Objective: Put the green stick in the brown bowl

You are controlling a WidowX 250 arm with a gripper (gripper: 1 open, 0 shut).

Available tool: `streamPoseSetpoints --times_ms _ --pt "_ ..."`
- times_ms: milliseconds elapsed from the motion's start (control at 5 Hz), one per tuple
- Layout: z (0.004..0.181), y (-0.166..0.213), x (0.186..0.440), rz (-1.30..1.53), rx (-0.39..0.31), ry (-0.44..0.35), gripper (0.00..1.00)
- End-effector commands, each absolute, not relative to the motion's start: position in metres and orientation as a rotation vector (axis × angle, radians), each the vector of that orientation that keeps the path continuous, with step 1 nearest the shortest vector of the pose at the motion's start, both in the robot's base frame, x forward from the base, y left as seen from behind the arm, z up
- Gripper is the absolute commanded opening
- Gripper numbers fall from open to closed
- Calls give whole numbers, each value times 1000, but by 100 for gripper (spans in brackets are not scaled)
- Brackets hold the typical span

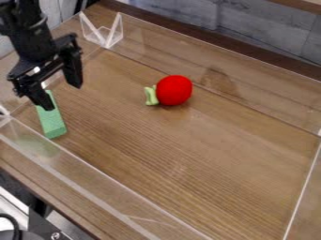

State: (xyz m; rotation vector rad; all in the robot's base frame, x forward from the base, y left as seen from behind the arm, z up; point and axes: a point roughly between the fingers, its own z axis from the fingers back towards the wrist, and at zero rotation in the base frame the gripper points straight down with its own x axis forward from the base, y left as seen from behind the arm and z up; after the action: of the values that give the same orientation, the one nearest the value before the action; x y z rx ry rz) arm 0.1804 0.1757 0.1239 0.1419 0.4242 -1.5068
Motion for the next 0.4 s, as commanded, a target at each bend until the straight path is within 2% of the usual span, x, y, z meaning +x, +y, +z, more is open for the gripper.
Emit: streamPoseSetpoints --times_ms 0,200 --pt "134 176 199 -1488 193 410 100" --pt "137 171 201 -1427 179 413 100"
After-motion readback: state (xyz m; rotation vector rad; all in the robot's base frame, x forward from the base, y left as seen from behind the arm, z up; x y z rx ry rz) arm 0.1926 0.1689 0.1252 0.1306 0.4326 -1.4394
